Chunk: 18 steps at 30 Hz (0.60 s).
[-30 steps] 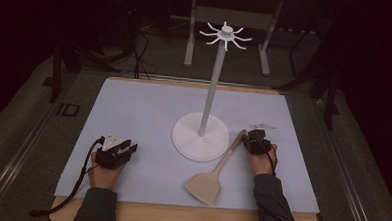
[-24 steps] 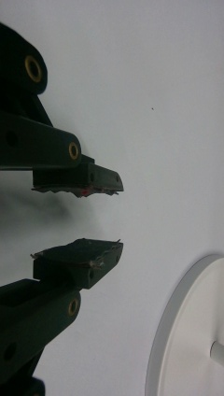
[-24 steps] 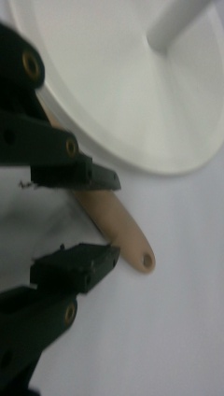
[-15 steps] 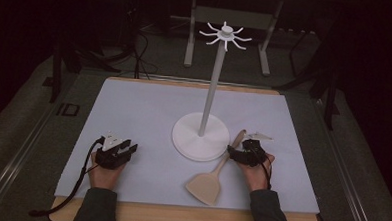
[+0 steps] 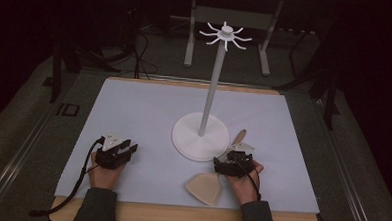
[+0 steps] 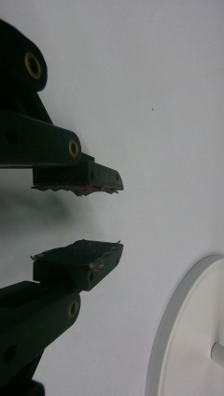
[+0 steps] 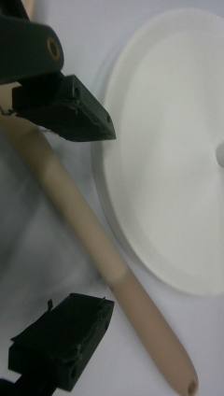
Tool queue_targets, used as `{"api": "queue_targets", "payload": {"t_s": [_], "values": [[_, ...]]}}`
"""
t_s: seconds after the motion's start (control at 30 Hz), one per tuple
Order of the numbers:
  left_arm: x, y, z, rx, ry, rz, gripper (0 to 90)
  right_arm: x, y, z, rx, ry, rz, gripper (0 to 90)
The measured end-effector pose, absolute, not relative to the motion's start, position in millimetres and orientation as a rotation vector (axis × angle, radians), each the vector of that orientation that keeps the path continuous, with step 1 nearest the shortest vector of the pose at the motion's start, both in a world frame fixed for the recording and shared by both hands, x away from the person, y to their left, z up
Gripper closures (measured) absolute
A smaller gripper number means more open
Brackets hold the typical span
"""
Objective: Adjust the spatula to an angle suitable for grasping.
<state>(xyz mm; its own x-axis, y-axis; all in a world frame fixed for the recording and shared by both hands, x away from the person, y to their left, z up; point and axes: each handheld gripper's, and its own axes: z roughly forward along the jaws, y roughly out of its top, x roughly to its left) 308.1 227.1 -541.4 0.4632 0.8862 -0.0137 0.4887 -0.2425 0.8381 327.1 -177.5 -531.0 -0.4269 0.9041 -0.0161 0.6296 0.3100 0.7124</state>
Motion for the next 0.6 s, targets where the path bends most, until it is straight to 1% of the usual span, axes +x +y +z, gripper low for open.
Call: {"api": "queue_targets", "payload": {"t_s": [0.13, 0.17, 0.2, 0.37, 0.6], "values": [[308.1, 227.2, -541.4, 1.888, 1.153, 0.608, 63.6, 323.4, -170.1, -534.2, 1.345, 2.192, 0.853, 15.3], [308.1, 227.1, -541.3, 1.889, 1.153, 0.609, 63.6, 323.0, -168.8, -535.5, 1.336, 2.204, 0.839, 16.7], [308.1, 227.2, -541.3, 1.888, 1.153, 0.609, 63.6, 322.0, -169.0, -535.8, 1.333, 2.196, 0.846, 20.6], [308.0, 227.1, -541.4, 1.888, 1.153, 0.609, 63.4, 323.5, -171.5, -532.5, 1.346, 2.205, 0.839, 24.7], [307.9, 227.1, -541.3, 1.890, 1.151, 0.610, 63.1, 324.5, -175.6, -526.1, 1.351, 2.184, 0.838, 38.4]]}}
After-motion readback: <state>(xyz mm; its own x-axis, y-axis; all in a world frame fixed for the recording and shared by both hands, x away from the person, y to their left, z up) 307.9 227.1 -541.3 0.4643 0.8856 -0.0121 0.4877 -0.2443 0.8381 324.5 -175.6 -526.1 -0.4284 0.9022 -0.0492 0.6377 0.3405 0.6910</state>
